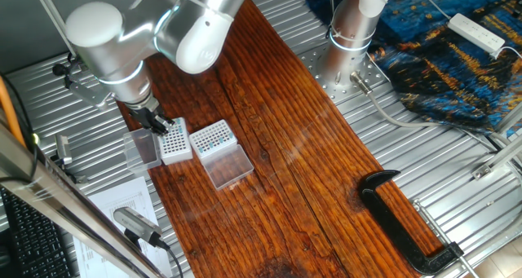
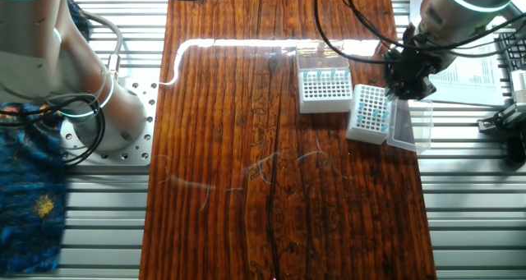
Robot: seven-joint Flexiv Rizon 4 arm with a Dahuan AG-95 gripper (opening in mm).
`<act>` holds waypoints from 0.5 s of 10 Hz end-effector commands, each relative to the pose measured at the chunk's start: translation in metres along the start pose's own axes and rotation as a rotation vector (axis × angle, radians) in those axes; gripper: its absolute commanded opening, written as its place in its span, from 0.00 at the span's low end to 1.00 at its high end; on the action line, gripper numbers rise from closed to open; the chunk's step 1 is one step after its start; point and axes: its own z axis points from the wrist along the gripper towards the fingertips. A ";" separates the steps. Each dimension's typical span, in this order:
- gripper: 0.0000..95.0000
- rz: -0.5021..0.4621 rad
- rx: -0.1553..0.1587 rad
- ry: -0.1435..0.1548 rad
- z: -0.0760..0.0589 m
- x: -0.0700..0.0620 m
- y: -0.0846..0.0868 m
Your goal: Transfer all medium pipette tips from one holder to another
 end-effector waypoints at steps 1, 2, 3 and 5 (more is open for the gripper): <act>0.00 -0.002 -0.003 0.005 -0.003 0.001 0.001; 0.00 -0.006 -0.007 0.013 -0.010 0.002 0.003; 0.00 -0.009 -0.011 0.020 -0.016 0.002 0.005; 0.00 -0.011 -0.015 0.030 -0.027 0.004 0.010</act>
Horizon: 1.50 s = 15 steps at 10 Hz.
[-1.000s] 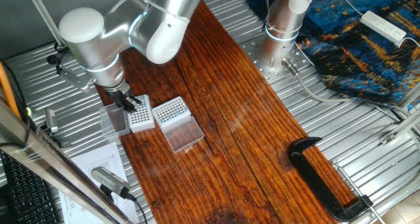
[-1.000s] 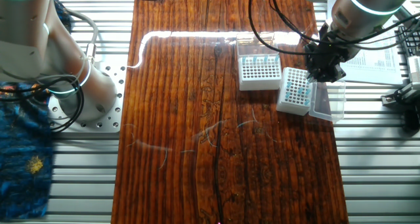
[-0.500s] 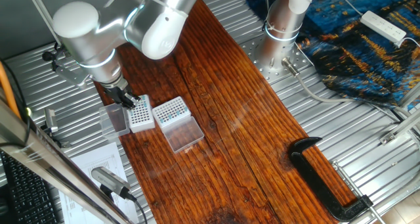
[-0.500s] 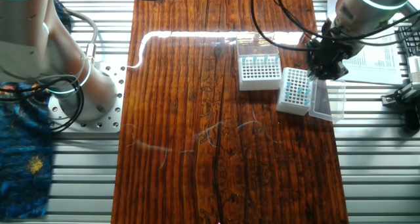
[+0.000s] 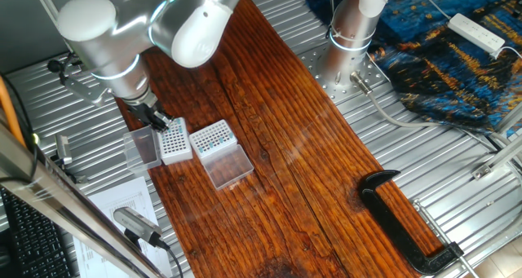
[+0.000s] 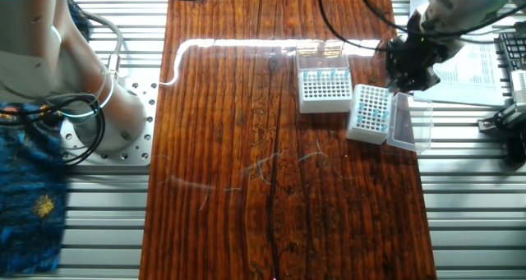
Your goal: Transfer all medium pipette tips from one holder to another
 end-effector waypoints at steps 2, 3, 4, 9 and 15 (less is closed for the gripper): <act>0.00 0.007 -0.006 0.014 -0.014 0.003 0.008; 0.00 0.010 -0.010 0.016 -0.017 0.004 0.010; 0.00 0.018 -0.012 0.018 -0.022 0.004 0.014; 0.00 0.063 -0.025 0.020 -0.030 0.008 0.036; 0.00 0.104 -0.045 -0.001 -0.011 0.030 0.066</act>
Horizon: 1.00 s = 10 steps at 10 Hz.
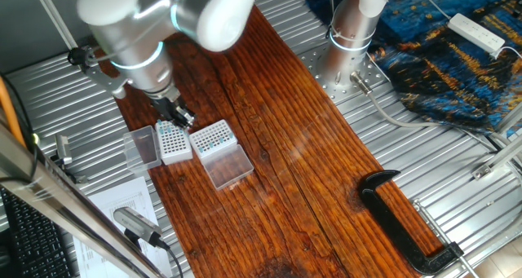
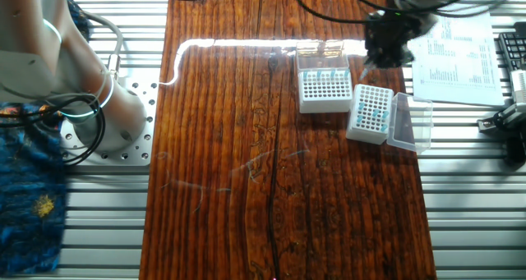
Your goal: Transfer all medium pipette tips from one holder to another
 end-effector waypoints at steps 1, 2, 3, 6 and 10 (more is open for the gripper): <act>0.00 0.011 -0.003 0.001 0.005 0.005 0.007; 0.00 0.010 -0.002 0.002 0.006 0.009 0.009; 0.00 0.008 0.002 0.003 0.009 0.012 0.010; 0.00 0.011 0.001 -0.007 0.017 0.019 0.013; 0.00 0.027 0.008 -0.002 0.023 0.015 0.020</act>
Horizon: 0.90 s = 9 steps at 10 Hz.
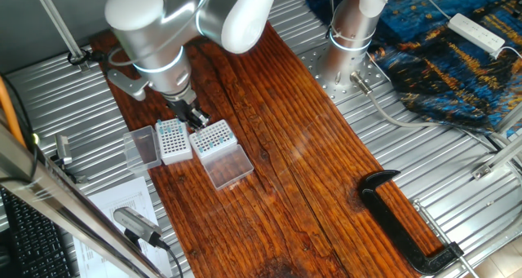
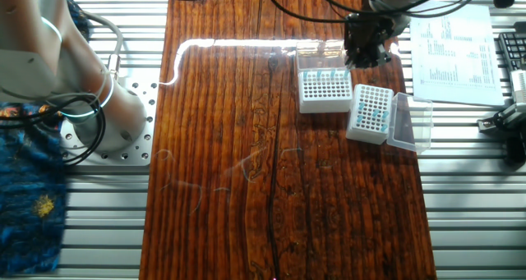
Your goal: Transfer all medium pipette tips from one holder to another
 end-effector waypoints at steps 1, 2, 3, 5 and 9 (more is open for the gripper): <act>0.00 -0.002 0.008 0.001 0.001 0.002 0.000; 0.00 -0.003 0.013 0.002 0.002 0.004 -0.001; 0.00 -0.007 0.016 0.003 0.003 0.005 -0.001; 0.00 -0.019 0.016 -0.001 0.006 0.009 -0.002; 0.00 -0.020 0.017 -0.002 0.008 0.012 -0.003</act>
